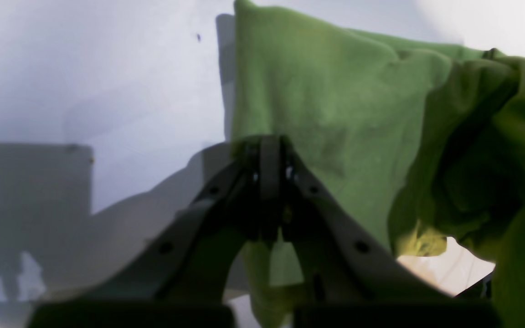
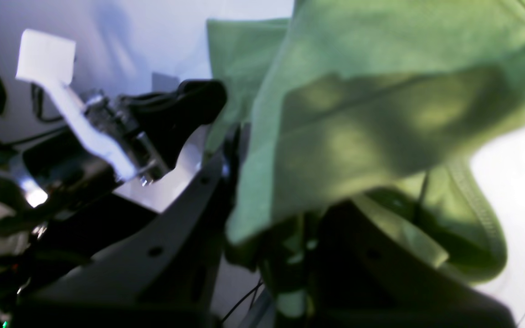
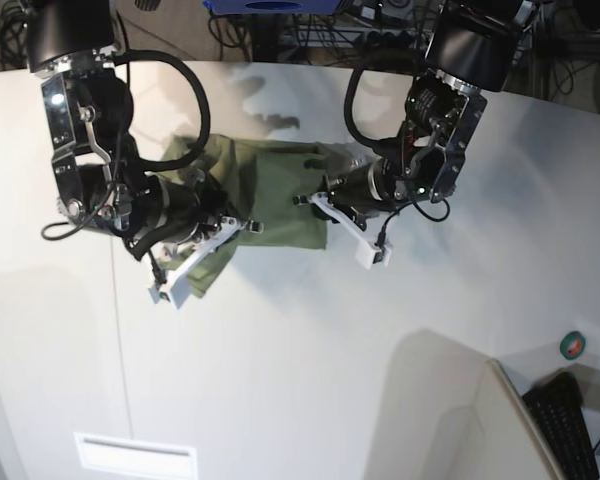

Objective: Layout the t-shirt on the table in an organized manner, then fold the t-shirt properly

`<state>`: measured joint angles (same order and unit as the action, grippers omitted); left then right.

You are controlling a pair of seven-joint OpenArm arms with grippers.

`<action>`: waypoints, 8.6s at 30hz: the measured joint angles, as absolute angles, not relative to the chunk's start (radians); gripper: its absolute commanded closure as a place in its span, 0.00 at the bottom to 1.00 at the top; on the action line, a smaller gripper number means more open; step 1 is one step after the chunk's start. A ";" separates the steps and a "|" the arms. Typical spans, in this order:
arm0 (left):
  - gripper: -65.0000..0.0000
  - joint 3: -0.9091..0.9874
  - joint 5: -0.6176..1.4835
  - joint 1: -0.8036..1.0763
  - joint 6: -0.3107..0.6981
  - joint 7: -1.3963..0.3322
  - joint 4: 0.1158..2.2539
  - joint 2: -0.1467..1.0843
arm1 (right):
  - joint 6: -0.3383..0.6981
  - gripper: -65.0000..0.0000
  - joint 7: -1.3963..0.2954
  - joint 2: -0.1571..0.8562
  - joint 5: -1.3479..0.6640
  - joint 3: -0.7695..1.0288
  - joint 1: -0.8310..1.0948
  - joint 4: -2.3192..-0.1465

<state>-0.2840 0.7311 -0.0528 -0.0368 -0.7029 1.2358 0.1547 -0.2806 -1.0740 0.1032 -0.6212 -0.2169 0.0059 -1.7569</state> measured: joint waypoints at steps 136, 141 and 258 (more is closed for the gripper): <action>1.00 0.859 0.739 0.263 -0.033 -0.969 1.287 0.469 | -0.697 1.00 -0.725 -0.012 -0.628 -0.987 -0.254 -1.202; 1.00 0.829 0.737 0.262 -0.035 -0.958 1.291 0.445 | -0.700 1.00 -0.789 -0.001 -0.627 -0.986 -0.268 -1.305; 1.00 -1.228 0.575 -0.738 -0.031 -1.035 1.061 0.228 | 0.071 0.52 -0.905 0.128 -0.619 0.495 0.168 -1.671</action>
